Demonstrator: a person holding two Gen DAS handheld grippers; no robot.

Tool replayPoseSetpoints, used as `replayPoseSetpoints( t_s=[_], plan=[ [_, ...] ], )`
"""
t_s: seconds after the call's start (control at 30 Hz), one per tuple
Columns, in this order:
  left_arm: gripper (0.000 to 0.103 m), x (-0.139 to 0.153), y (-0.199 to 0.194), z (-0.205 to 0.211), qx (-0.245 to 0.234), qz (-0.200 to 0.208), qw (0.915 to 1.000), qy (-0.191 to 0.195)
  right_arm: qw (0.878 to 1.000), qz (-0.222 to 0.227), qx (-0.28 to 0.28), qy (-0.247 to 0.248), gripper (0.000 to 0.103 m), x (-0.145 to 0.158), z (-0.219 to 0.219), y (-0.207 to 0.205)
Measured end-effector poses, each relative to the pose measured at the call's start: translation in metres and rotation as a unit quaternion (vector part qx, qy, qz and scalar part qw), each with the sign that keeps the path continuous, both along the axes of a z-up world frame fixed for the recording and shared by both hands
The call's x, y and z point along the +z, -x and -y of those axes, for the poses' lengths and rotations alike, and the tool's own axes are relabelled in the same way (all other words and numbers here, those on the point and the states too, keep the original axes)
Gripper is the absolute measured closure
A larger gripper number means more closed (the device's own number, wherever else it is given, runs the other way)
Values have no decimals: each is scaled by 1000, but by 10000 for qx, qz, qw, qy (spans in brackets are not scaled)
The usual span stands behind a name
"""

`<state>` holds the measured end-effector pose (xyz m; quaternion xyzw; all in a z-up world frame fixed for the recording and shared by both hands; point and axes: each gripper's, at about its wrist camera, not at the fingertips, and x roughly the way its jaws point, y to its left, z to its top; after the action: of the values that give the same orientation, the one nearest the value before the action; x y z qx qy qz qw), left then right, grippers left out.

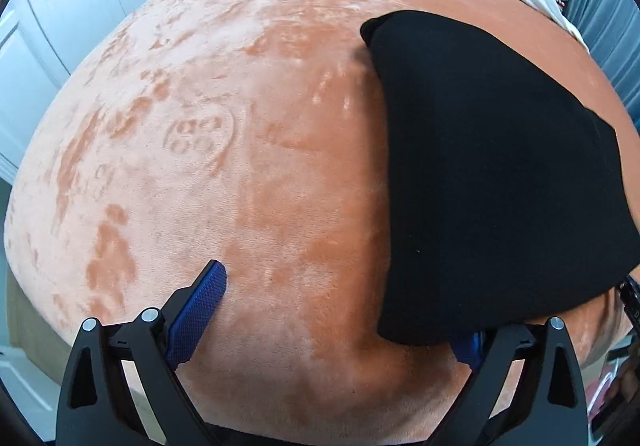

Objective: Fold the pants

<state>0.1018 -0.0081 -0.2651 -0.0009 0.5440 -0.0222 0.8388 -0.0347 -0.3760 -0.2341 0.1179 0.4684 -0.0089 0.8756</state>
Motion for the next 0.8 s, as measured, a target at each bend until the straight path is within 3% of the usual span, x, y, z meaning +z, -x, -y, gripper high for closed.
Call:
replayPoseSetpoints(
  t_s=[0.17, 0.3, 0.4, 0.47, 0.5, 0.57, 0.67, 0.7, 0.73, 0.8],
  plan=[
    [11, 33, 21, 8, -428, 305, 9974, -488, 9995, 290, -96, -36, 78, 45, 0, 16],
    [10, 80, 45, 20, -700, 725, 9948, -153, 9946, 913, 46, -490, 77, 92, -8, 22],
    [9, 97, 38, 40, -807, 893, 9925, 189, 9952, 846, 328, -372, 77, 92, -31, -10],
    [9, 86, 22, 56, -825, 846, 9930, 16, 9989, 67, 428, -160, 77, 53, -41, -34],
    [9, 69, 12, 66, -825, 623, 9943, -261, 9987, -171, 417, -239, 77, 38, -40, -39],
    [8, 30, -7, 75, -843, -6, 9944, -645, 9988, -150, 357, -301, 77, 39, -38, -39],
    [5, 23, -11, 60, -585, -97, 9980, -231, 9990, 287, 336, -81, 73, 73, -44, -36],
    [5, 22, -12, 56, -567, -170, 9981, -158, 9989, 284, 362, 34, 69, 72, -46, -40],
    [5, 21, -13, 56, -558, -235, 9981, -104, 9989, 80, 393, 223, 56, 59, -47, -47],
    [5, 22, -14, 54, -557, -311, 9979, -61, 9976, -393, 414, 402, 56, 35, -51, -53]
  ],
)
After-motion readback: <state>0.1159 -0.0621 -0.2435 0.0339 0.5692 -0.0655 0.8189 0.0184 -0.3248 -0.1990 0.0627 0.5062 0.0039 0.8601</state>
